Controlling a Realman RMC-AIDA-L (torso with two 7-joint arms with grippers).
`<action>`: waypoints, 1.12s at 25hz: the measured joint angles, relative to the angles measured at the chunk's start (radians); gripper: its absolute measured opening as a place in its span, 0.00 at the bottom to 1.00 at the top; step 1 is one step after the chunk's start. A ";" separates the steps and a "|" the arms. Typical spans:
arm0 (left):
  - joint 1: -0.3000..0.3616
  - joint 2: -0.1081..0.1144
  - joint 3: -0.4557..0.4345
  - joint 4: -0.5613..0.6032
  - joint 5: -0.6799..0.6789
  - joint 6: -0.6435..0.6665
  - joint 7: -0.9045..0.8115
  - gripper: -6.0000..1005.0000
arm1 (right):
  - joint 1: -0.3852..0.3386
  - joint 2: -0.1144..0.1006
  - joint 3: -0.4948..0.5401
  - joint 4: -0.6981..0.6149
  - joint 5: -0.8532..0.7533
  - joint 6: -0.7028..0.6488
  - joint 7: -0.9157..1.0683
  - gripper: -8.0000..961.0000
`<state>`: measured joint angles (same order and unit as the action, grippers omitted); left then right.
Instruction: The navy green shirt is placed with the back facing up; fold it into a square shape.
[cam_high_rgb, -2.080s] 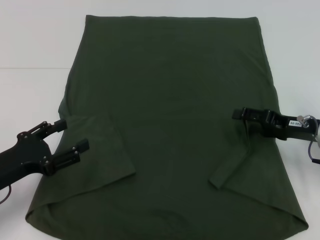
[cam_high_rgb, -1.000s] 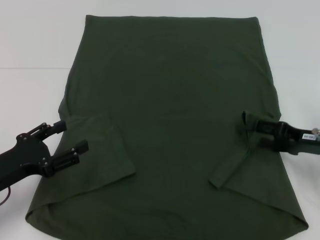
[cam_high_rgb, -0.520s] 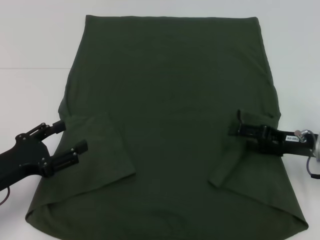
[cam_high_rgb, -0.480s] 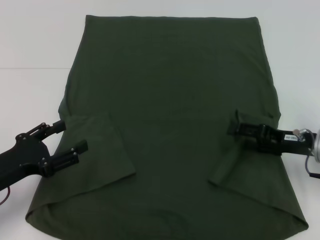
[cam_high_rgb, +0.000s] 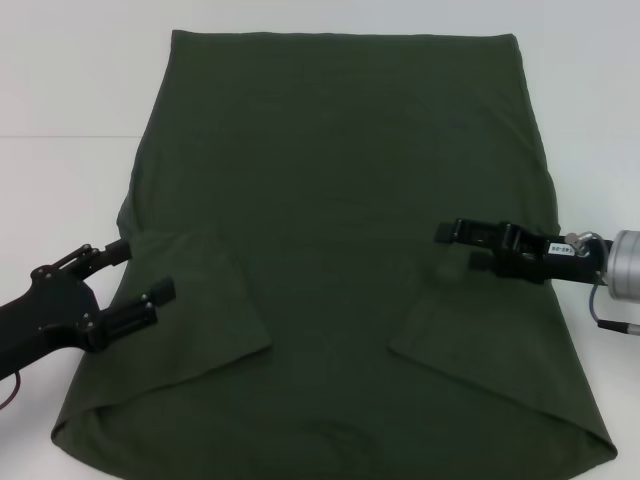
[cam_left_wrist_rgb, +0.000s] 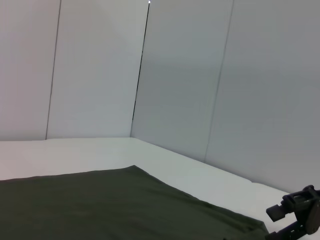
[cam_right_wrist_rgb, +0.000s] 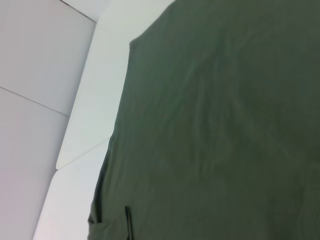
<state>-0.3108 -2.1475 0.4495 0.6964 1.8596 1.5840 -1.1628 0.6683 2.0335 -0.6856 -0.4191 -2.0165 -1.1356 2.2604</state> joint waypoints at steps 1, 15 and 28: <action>0.002 0.000 0.000 0.000 -0.005 0.000 -0.012 0.85 | -0.008 -0.003 0.001 -0.003 0.013 -0.015 -0.020 0.96; -0.012 0.131 0.015 -0.060 0.064 0.018 -0.696 0.85 | -0.135 0.010 -0.050 -0.136 0.026 -0.450 -0.784 0.96; -0.074 0.240 0.013 0.013 0.384 0.099 -1.193 0.85 | -0.164 0.052 -0.066 -0.159 -0.045 -0.470 -1.118 0.96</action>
<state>-0.3852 -1.9075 0.4623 0.7091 2.2441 1.6832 -2.3553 0.5044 2.0856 -0.7519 -0.5785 -2.0614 -1.6060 1.1423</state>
